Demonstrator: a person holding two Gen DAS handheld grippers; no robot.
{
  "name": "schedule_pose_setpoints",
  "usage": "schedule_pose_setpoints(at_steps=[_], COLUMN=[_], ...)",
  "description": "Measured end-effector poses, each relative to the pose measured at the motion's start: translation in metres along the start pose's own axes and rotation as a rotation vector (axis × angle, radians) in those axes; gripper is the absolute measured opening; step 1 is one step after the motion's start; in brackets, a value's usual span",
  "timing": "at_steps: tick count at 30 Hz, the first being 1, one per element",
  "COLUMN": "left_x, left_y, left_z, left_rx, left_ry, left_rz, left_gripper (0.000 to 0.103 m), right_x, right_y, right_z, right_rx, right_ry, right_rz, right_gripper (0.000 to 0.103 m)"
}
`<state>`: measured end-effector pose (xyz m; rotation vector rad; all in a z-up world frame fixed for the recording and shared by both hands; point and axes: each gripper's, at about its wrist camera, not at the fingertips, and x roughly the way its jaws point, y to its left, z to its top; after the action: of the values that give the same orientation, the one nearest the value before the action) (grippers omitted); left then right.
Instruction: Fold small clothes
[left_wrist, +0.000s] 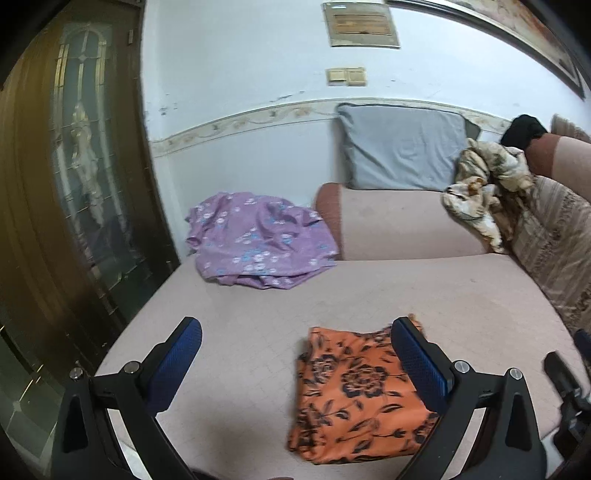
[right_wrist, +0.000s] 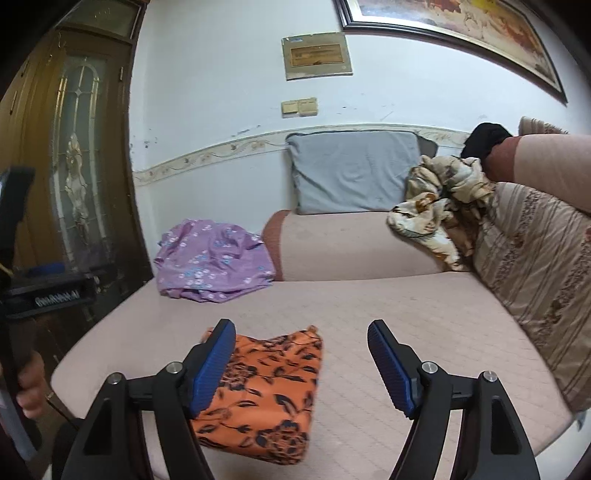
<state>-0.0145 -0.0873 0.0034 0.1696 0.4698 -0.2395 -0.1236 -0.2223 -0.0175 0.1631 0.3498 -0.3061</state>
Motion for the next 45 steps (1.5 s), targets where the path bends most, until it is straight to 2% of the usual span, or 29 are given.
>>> schedule_pose_setpoints(at_steps=[5, 11, 22, 30, 37, 40, 45], left_x=[-0.004, -0.024, -0.021, 0.001, 0.012, 0.014, 0.029], left_y=[-0.041, -0.09, -0.154, -0.173, -0.166, -0.156, -0.116], left_z=[0.013, 0.022, 0.029, 0.036, 0.038, 0.034, 0.017], left_rx=[0.042, 0.074, 0.132, 0.129, 0.163, 0.172, 0.153], left_ry=[0.046, 0.002, 0.006, 0.033, -0.028, -0.045, -0.056], left_rz=[-0.093, -0.213, -0.288, -0.25, -0.18, -0.179, -0.164], left_gripper=[0.102, 0.102, 0.102, 0.102, 0.102, 0.102, 0.102], right_x=[-0.008, -0.027, -0.05, -0.055, -0.041, -0.024, 0.018], right_y=[-0.026, -0.071, -0.136, -0.157, -0.157, -0.155, -0.136], right_z=[-0.006, -0.007, -0.012, -0.007, -0.007, -0.01, -0.019], right_rx=[-0.002, 0.022, 0.102, 0.12, 0.115, 0.155, 0.184], right_ry=[-0.006, -0.037, -0.046, -0.041, -0.035, -0.009, 0.079], right_rz=[-0.031, -0.098, -0.189, -0.21, -0.208, -0.174, -0.136], right_gripper=[0.077, 0.077, 0.078, 0.078, 0.078, 0.078, 0.078])
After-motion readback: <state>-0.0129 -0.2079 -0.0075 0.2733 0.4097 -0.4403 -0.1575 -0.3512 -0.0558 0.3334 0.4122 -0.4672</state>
